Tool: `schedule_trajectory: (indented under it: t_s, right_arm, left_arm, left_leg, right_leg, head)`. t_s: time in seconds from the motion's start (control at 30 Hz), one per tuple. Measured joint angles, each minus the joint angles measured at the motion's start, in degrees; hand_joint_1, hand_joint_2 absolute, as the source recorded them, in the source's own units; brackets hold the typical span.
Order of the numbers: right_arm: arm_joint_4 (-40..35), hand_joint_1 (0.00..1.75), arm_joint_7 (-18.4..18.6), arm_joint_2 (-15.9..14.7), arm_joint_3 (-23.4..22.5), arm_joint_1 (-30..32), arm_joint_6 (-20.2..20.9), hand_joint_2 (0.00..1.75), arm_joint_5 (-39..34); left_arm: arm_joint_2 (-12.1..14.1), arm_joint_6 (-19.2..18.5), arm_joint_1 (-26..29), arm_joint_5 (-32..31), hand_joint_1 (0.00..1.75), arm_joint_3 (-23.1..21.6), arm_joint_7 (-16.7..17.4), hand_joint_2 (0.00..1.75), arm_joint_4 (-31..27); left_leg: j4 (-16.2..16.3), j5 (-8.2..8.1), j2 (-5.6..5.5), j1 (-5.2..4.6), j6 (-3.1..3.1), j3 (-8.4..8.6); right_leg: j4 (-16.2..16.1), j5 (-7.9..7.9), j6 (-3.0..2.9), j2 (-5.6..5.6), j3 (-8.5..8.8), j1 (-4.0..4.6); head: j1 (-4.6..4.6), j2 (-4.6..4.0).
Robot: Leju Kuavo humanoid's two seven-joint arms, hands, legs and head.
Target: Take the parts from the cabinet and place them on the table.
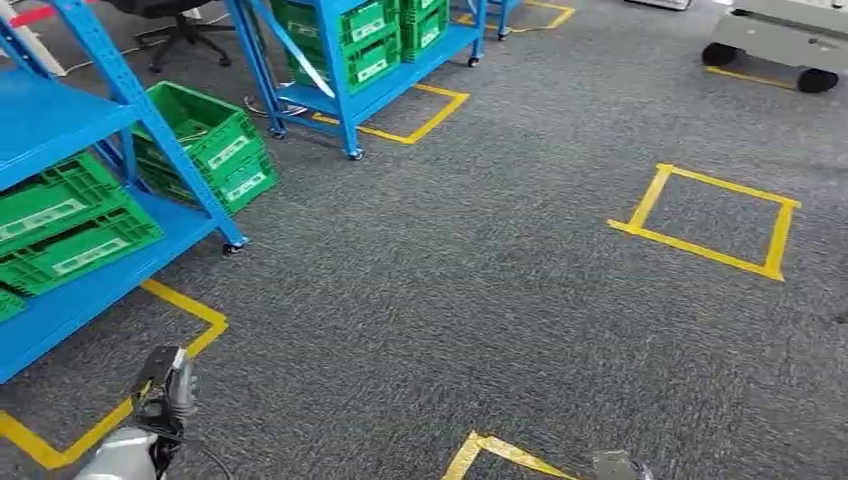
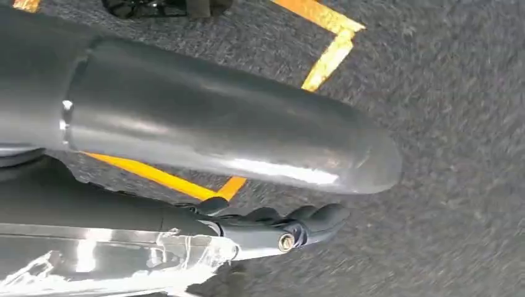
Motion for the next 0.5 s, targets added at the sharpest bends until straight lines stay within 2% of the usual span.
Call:
schedule_trajectory:
  t_s: [0.03, 0.07, 0.1, 0.13, 0.17, 0.2, 0.3, 0.33, 0.37, 0.4, 0.43, 0.47, 0.5]
  right_arm:
    - [0.13, 0.0, 0.02, -0.11, 0.0, 0.01, -0.02, 0.0, 0.0]
    - [0.17, 0.0, 0.02, -0.24, 0.0, -0.03, -0.02, 0.0, -0.02]
    - [0.22, 0.0, 0.02, -0.35, 0.0, -0.04, -0.02, 0.0, -0.02]
    - [0.24, 0.0, 0.0, -0.52, 0.0, -0.04, -0.02, 0.0, -0.02]
    - [0.42, 0.0, -0.02, -0.52, 0.0, 0.0, 0.0, 0.0, -0.02]
    - [0.7, 0.0, -0.07, -0.52, 0.02, -0.03, 0.02, 0.0, 0.0]
    - [0.79, 0.0, -0.02, -0.57, 0.09, -0.22, 0.04, 0.0, 0.13]
    - [0.85, 0.0, -0.02, -0.57, 0.24, -0.3, 0.04, 0.0, 0.24]
    - [0.85, 0.0, -0.04, -0.61, 0.42, -0.47, 0.04, 0.0, 0.39]
    - [0.87, 0.0, -0.04, -0.61, 0.46, -0.49, 0.04, 0.0, 0.42]
    - [0.94, 0.0, -0.04, -0.61, 0.48, -0.37, 0.04, 0.0, 0.42]
    - [0.98, 0.0, -0.04, -0.63, 0.48, -0.22, 0.04, 0.0, 0.42]
    - [0.98, 0.0, -0.09, -0.72, 0.48, -0.18, 0.04, 0.0, 0.37]
  left_arm:
    - [0.0, 0.07, 0.43, 0.83, 0.0, -1.33, 0.04, 0.0, -0.52]
    - [0.0, 0.04, 0.85, 1.68, 0.0, -2.47, 0.55, 0.0, -1.2]
    - [0.0, 0.09, 1.32, 3.17, 0.0, -4.05, 1.62, 0.0, -2.32]
    - [0.04, 0.33, 1.77, 4.83, 0.0, -5.79, 2.56, 0.0, -3.48]
    - [0.11, 0.52, 2.04, 6.14, 0.0, -7.43, 3.13, 0.0, -4.37]
    - [0.2, 0.83, 2.08, 7.15, 0.0, -8.81, 3.37, 0.0, -4.98]
    - [1.09, 1.47, 3.17, 9.22, 0.0, -11.6, 3.32, 0.0, -5.68]
    - [1.4, 1.82, 3.54, 10.14, 0.0, -12.41, 3.17, 0.0, -5.68]
    - [1.49, 2.17, 3.76, 11.04, 0.0, -13.24, 2.99, 0.0, -5.68]
    - [1.77, 2.71, 3.57, 11.8, 0.0, -14.01, 2.91, 0.0, -5.68]
    - [1.97, 2.97, 3.33, 12.23, 0.0, -14.72, 2.86, 0.0, -5.68]
    - [1.99, 3.02, 3.28, 12.57, 0.0, -15.19, 2.82, 0.0, -5.68]
    - [2.01, 3.48, 3.42, 12.98, 0.0, -15.67, 2.49, 0.0, -5.68]
  left_leg:
    - [0.02, 0.0, -0.86, 0.01, -0.01, 0.05]
    - [0.03, -0.02, -1.67, 0.08, -0.04, 0.12]
    - [0.05, -0.07, -2.64, 0.21, -0.14, 0.25]
    - [0.18, -0.17, -3.52, 0.42, -0.41, 0.35]
    - [0.32, -0.31, -4.24, 0.39, -0.85, 0.15]
    - [0.98, -0.36, -5.17, 0.3, -1.23, -0.41]
    - [0.18, 0.45, -7.03, 0.79, -2.42, -1.01]
    - [0.27, 0.23, -7.37, 0.86, -2.63, -1.1]
    - [1.6, -0.84, -3.73, 0.47, -2.82, -1.61]
    - [5.16, -2.96, -1.02, 0.38, -3.05, -3.38]
    - [9.84, -5.22, 0.23, 0.39, -3.23, -5.69]
    - [14.6, -7.11, 0.8, 0.4, -3.3, -8.07]
    - [18.27, -8.1, 0.98, 0.42, -3.32, -9.97]
  right_leg:
    - [-0.41, 1.31, -0.02, 0.02, -0.39, 0.0]
    - [-3.25, 3.68, -0.02, 0.09, 0.47, -0.08]
    - [-8.25, 6.82, -0.05, 0.5, 2.52, -0.25]
    - [-13.86, 9.7, 0.12, 1.9, 4.95, -0.56]
    - [-16.93, 9.84, 0.36, 5.13, 6.39, -1.06]
    - [-18.4, 9.28, 0.1, 5.96, 7.21, -1.4]
    - [-17.75, 9.36, -0.99, 4.07, 6.98, -0.8]
    - [-18.28, 9.65, -1.57, 3.26, 7.21, -1.26]
    - [-18.4, 9.69, -2.03, 2.76, 7.31, -1.03]
    - [-18.45, 9.71, -2.34, 2.03, 7.33, -0.85]
    - [-18.45, 9.64, -2.44, 1.18, 7.32, -0.66]
    - [-18.44, 9.54, -2.59, 0.18, 7.33, -0.5]
    - [-18.44, 9.45, -2.72, -0.71, 7.33, -0.4]
  head:
    - [0.07, 0.0]
    - [0.07, 0.0]
    - [0.02, 0.0]
    - [0.04, 0.0]
    - [0.07, 0.0]
    - [0.18, 0.0]
    - [0.22, 0.0]
    - [0.18, 0.0]
    - [-0.07, 0.0]
    - [-0.72, 0.0]
    - [-0.72, 0.0]
    - [-0.72, 0.0]
    - [-0.72, 0.0]
